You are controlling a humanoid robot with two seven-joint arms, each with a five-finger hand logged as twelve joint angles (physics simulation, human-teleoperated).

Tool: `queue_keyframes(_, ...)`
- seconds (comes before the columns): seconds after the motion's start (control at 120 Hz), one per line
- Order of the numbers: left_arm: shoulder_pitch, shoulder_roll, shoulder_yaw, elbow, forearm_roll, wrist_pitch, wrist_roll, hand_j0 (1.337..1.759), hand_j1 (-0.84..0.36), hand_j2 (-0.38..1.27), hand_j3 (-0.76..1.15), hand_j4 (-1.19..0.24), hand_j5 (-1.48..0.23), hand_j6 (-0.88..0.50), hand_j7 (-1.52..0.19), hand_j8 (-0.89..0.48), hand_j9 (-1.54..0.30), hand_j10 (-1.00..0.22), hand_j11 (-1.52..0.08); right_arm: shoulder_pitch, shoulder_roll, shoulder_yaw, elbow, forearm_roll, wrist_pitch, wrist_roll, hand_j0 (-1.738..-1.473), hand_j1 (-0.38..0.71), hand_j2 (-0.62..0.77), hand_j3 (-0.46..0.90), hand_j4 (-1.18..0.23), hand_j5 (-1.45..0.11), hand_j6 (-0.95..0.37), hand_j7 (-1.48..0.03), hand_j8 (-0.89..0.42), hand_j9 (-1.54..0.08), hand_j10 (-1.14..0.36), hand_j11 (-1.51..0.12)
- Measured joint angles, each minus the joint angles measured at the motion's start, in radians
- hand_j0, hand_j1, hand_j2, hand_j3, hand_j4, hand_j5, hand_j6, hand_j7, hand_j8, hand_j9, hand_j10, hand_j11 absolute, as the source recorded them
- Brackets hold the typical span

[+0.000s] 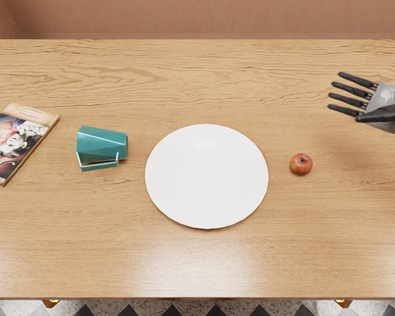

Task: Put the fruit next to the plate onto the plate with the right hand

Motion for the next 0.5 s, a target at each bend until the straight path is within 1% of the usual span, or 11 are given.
queue_keyframes(0.133, 0.000, 0.000, 0.000, 0.000, 0.000, 0.000, 0.000, 1.658, 0.35, 0.00, 0.00, 0.00, 0.00, 0.00, 0.00, 0.00, 0.00, 0.00, 0.00, 0.001, 0.008, 0.001, 0.002, 0.000, 0.000, 0.000, -1.658, -0.33, 0.00, 0.00, -0.01, -0.02, -0.01, -0.02, -0.01, -0.02, -0.01, -0.02)
queue_keyframes(0.183, 0.000, 0.000, 0.000, 0.000, 0.000, 0.000, 0.000, 1.658, 0.35, 0.00, 0.00, 0.00, 0.00, 0.00, 0.00, 0.00, 0.00, 0.00, 0.00, 0.005, 0.010, -0.002, 0.033, -0.008, 0.000, -0.002, -1.658, -0.33, 0.00, 0.00, -0.01, -0.02, -0.01, -0.02, -0.01, -0.02, -0.01, -0.02)
queue_keyframes(0.217, 0.000, 0.000, 0.000, 0.000, 0.000, 0.000, 0.000, 1.658, 0.35, 0.00, 0.00, 0.00, 0.00, 0.00, 0.00, 0.00, 0.00, 0.00, 0.00, 0.006, -0.016, -0.002, 0.093, -0.037, 0.000, -0.004, -1.658, -0.33, 0.00, 0.00, -0.02, -0.02, -0.01, -0.02, -0.01, -0.02, -0.02, -0.02)
queue_keyframes(0.267, 0.000, 0.000, 0.000, 0.000, 0.000, 0.000, 0.000, 1.658, 0.35, 0.00, 0.00, 0.00, 0.00, 0.00, 0.00, 0.00, 0.00, 0.00, 0.00, 0.021, -0.081, -0.004, 0.251, -0.126, 0.000, -0.009, -1.658, -0.32, 0.00, 0.00, -0.02, -0.03, -0.02, -0.03, -0.02, -0.03, -0.02, -0.03)
queue_keyframes(0.292, 0.000, 0.000, 0.000, 0.000, 0.000, 0.000, 0.000, 1.658, 0.35, 0.00, 0.00, 0.00, 0.00, 0.00, 0.00, 0.00, 0.00, 0.00, 0.00, 0.044, -0.108, -0.009, 0.320, -0.194, 0.000, -0.020, -1.658, -0.32, 0.00, 0.00, -0.02, -0.03, -0.02, -0.03, -0.02, -0.03, -0.02, -0.03)
queue_keyframes(0.325, 0.000, 0.000, 0.000, 0.000, 0.000, 0.000, 0.000, 1.658, 0.35, 0.00, 0.00, 0.00, 0.00, 0.00, 0.00, 0.00, 0.00, 0.00, 0.00, 0.074, -0.145, -0.013, 0.389, -0.278, 0.000, -0.040, -1.658, -0.32, 0.00, 0.00, -0.02, -0.03, -0.02, -0.03, -0.02, -0.03, -0.02, -0.03)
queue_keyframes(0.417, 0.000, 0.000, 0.000, 0.000, 0.000, 0.000, 0.000, 1.658, 0.35, 0.00, 0.00, 0.00, 0.00, 0.00, 0.00, 0.00, 0.00, 0.00, 0.00, 0.132, -0.249, -0.026, 0.520, -0.423, -0.040, -0.095, -1.658, -0.28, -0.01, 0.00, -0.06, -0.08, -0.06, -0.08, -0.06, -0.08, -0.06, -0.08)
queue_keyframes(0.458, 0.000, 0.000, 0.000, 0.000, 0.000, 0.000, 0.000, 1.658, 0.35, 0.00, 0.00, 0.00, 0.00, 0.00, 0.00, 0.00, 0.00, 0.00, 0.00, 0.146, -0.272, -0.036, 0.566, -0.486, -0.098, -0.125, -1.658, -0.25, -0.02, 0.00, -0.08, -0.11, -0.08, -0.11, -0.08, -0.11, -0.08, -0.11)
queue_keyframes(0.5, 0.000, 0.000, 0.000, 0.000, 0.000, 0.000, 0.000, 1.658, 0.35, 0.00, 0.00, 0.00, 0.00, 0.00, 0.00, 0.00, 0.00, 0.00, 0.00, 0.159, -0.270, -0.058, 0.603, -0.565, -0.175, -0.155, -1.658, -0.23, -0.02, 0.00, -0.10, -0.13, -0.10, -0.13, -0.10, -0.13, -0.10, -0.13)
